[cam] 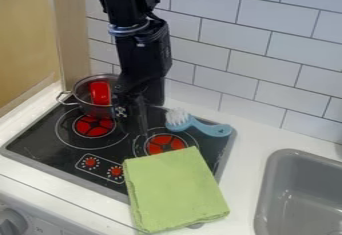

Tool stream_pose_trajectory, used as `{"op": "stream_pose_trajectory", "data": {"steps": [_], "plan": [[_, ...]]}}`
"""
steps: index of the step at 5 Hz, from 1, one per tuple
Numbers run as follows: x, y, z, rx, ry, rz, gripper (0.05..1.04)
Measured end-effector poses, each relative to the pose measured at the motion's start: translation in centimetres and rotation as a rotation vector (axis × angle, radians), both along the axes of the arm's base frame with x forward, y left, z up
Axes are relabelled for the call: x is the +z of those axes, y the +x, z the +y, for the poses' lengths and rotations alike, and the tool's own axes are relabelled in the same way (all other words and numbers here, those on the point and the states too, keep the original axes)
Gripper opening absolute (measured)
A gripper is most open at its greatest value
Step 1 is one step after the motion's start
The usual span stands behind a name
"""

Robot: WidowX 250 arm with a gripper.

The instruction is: Move red objects in the pan on the green cloth

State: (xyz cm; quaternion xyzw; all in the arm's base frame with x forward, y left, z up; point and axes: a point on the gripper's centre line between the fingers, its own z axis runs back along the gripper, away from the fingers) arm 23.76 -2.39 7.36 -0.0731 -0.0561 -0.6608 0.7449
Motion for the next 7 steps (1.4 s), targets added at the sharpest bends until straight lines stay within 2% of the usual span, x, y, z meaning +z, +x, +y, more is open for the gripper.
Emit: {"op": "stream_pose_trajectory", "data": {"steps": [1,2,3,5,6,7], "plan": [[-1.2,-1.4,-0.1,0.007,-0.005,0.058,0.999],[-1.2,-1.5,-0.3,0.073,-0.020,0.074,0.999],[-1.1,-1.0,1.3,0.231,-0.024,0.072,0.999],[-0.4,1.3,4.2,0.727,-0.090,0.032,0.999],[0.2,2.6,5.6,0.969,-0.067,-0.029,0.999],[1.4,4.0,7.9,1.248,0.031,-0.117,0.999]]}}
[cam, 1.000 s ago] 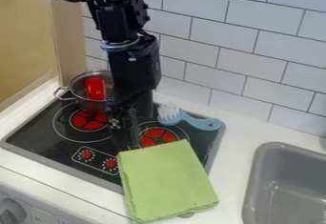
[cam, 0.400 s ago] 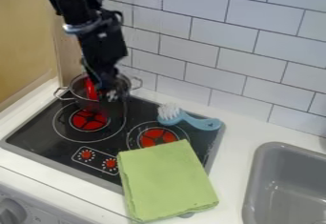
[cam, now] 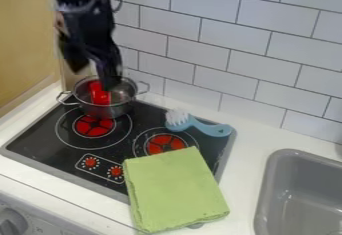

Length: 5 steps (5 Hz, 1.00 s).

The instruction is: Move red objects in the pan on the green cloth

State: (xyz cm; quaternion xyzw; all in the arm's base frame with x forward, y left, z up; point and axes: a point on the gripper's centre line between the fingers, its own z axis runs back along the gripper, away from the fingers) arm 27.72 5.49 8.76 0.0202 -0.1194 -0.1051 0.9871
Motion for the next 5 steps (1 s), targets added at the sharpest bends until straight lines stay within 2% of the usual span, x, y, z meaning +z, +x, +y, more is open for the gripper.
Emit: {"op": "stream_pose_trajectory", "data": {"steps": [1,2,3,5], "plan": [[0.9,1.2,0.9,0.241,-0.021,-0.037,0.999],[0.2,1.6,1.2,0.427,-0.082,-0.005,0.999],[-0.2,3.0,1.7,0.503,-0.086,0.001,0.999],[-2.7,3.8,2.6,0.586,-0.057,0.051,0.999]]}}
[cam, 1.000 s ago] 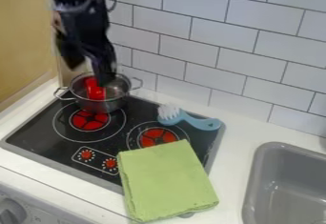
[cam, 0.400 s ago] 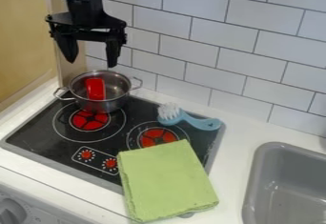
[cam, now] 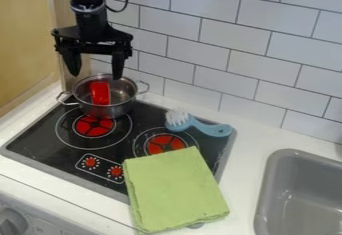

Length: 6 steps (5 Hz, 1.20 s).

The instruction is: Move red objects in the pan on the green cloth

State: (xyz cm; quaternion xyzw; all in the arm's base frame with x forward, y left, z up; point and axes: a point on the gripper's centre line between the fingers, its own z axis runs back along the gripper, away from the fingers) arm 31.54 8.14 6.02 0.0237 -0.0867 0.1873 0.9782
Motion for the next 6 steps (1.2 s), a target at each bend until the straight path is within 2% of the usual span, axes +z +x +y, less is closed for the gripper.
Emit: {"op": "stream_pose_trajectory", "data": {"steps": [3,6], "plan": [[-3.0,0.8,0.3,0.075,0.016,0.028,0.999],[-4.2,2.0,0.6,0.089,0.016,0.034,0.999]]}}
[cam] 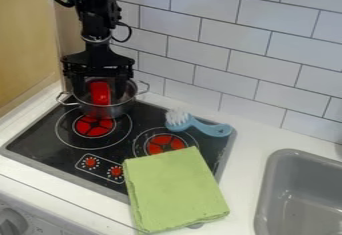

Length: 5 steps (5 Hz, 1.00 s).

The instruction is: Move red objects in the pan on the green cloth

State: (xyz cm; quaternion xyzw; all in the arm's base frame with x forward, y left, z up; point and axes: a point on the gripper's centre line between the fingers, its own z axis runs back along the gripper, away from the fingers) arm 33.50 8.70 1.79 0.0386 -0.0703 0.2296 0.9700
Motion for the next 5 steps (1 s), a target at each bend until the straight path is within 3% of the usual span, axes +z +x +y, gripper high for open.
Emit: {"op": "stream_pose_trajectory", "data": {"steps": [1,2,3,5], "plan": [[-0.37,0.11,0.20,-0.002,0.015,-0.001,0.936],[-0.91,0.05,0.05,-0.014,0.015,0.013,0.625],[-0.91,0.10,-0.18,-0.026,0.020,0.016,0.520],[-0.31,-0.54,-0.53,-0.067,0.013,0.011,0.519]]}}
